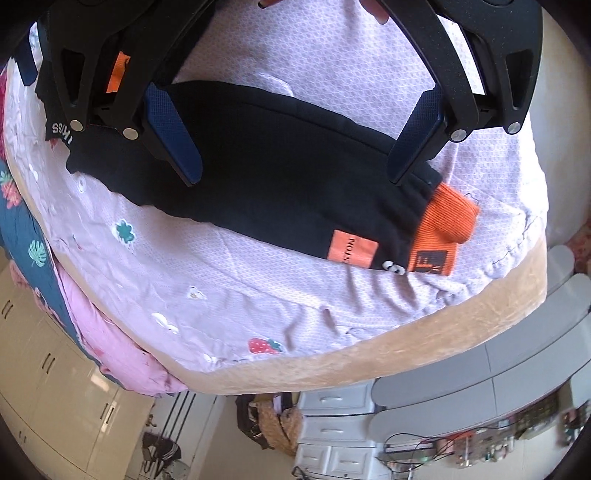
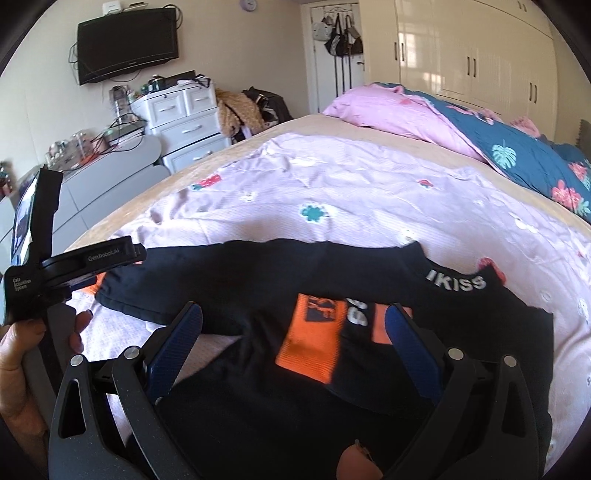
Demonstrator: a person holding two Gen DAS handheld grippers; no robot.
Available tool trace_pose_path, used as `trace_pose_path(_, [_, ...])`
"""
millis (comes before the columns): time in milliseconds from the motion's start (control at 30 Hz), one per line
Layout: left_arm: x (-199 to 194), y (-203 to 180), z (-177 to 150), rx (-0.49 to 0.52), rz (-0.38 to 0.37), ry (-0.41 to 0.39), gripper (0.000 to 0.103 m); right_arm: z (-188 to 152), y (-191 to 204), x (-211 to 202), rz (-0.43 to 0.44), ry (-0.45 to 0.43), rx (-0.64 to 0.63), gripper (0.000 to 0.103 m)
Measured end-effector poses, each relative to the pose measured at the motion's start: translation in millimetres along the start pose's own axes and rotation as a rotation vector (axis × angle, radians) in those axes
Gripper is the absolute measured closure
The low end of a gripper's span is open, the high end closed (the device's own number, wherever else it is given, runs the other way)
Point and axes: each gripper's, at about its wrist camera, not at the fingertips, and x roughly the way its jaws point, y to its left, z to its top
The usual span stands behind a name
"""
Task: Fold small clothes
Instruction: 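Move the left tool to the orange cuff of the other sleeve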
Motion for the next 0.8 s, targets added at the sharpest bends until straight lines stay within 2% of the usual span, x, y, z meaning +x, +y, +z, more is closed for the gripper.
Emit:
trace_pose_path(600, [18, 56, 18, -0.151, 0.097, 0.030, 0.009, 19, 53, 31, 0.067, 0.033, -0.077, 0.005])
trace_pose_path(700, [21, 62, 18, -0.160, 0.131, 0.033, 0.009, 19, 59, 33, 0.082, 0.045, -0.083, 0.005])
trace_pose_path(800, [30, 71, 17, -0.195, 0.156, 0.066, 0.009, 17, 63, 34, 0.083, 0.051, -0.098, 0.005])
